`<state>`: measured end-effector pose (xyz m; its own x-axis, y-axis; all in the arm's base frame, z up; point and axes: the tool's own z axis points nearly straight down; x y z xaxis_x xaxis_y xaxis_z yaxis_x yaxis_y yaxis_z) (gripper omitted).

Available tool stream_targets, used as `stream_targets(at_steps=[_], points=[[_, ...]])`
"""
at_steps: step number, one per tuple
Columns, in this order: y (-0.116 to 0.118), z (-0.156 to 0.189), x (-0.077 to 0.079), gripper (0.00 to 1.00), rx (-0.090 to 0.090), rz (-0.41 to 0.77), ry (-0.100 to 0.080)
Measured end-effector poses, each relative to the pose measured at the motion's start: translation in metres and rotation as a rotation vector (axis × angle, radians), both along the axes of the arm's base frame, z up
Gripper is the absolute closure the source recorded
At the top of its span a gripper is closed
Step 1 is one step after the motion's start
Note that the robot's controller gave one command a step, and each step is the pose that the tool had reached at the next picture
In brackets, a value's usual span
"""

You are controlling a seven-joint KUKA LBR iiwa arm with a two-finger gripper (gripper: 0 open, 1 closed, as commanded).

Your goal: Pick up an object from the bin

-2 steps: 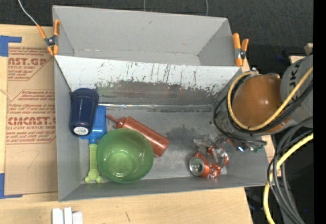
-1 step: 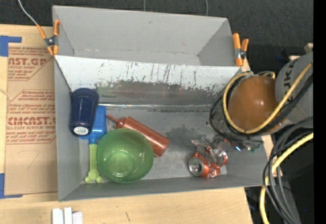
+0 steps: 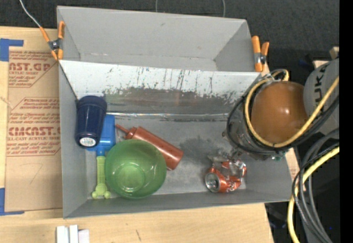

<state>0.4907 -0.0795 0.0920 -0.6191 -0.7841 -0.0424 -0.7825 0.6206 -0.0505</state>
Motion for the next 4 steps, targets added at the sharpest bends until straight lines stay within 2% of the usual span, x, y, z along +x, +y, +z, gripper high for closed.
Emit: stream_targets(at_steps=[1, 2, 3, 4], points=[[0.005, -0.019, -0.008, 0.0, 0.002, -0.161, 0.001], [0.005, -0.022, -0.01, 0.0, 0.002, -0.182, 0.002], [0.056, -0.021, -0.001, 1.0, -0.013, 0.071, 0.002], [0.056, -0.021, -0.001, 1.0, -0.013, 0.071, 0.002]])
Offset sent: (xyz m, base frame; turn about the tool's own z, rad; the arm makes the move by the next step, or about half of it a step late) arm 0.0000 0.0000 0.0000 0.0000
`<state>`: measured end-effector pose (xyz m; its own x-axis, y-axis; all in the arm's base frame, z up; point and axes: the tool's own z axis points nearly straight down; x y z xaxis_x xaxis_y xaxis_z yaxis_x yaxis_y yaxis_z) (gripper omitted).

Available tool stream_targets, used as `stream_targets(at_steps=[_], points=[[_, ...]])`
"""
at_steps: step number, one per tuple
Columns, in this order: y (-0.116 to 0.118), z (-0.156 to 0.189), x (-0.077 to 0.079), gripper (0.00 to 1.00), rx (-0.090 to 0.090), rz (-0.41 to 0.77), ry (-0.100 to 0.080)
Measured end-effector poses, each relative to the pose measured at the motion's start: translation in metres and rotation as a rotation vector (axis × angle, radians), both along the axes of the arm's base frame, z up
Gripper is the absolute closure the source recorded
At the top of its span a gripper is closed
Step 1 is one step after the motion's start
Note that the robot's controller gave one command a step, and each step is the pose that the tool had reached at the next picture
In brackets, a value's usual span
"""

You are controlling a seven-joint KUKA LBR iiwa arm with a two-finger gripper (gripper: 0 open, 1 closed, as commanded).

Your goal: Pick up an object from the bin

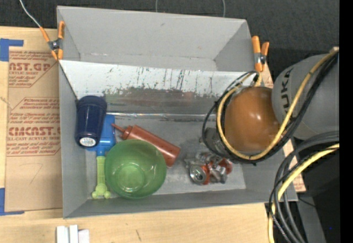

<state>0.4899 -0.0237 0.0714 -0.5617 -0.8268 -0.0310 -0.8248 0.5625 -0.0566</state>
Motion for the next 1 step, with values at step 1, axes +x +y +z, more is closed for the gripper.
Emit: stream_targets(at_steps=[1], points=[[0.0016, 0.0001, 0.0043, 1.0, -0.001, -0.027, 0.005]])
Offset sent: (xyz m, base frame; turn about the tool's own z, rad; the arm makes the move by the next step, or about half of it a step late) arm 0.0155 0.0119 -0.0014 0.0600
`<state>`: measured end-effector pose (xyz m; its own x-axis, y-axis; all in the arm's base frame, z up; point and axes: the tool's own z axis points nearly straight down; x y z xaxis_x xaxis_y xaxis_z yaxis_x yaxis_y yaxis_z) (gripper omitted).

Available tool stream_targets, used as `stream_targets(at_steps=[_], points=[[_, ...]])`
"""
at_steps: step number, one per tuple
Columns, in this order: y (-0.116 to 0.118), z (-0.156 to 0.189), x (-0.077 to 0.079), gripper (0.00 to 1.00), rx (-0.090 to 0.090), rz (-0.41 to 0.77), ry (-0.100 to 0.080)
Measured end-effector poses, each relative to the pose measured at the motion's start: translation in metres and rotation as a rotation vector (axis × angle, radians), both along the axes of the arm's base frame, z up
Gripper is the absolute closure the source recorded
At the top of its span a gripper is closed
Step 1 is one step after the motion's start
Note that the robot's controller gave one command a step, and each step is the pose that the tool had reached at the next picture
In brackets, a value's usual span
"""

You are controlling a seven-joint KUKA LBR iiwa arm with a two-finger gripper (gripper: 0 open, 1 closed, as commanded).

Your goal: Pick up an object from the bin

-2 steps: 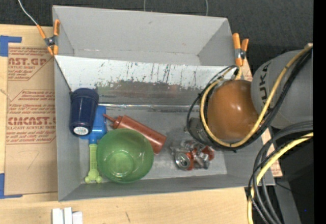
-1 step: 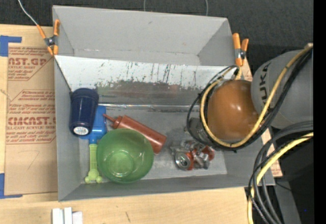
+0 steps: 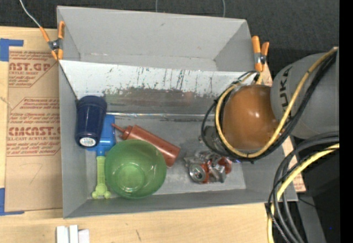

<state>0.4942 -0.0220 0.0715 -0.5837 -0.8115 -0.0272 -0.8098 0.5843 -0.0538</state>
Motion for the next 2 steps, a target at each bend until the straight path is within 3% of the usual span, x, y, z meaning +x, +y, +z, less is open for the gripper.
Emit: stream_targets(at_steps=[1, 2], points=[[0.0094, 0.0005, 0.0118, 1.0, 0.002, -0.035, -0.004], [0.0124, 0.001, 0.0043, 1.0, 0.002, -0.02, -0.009]])
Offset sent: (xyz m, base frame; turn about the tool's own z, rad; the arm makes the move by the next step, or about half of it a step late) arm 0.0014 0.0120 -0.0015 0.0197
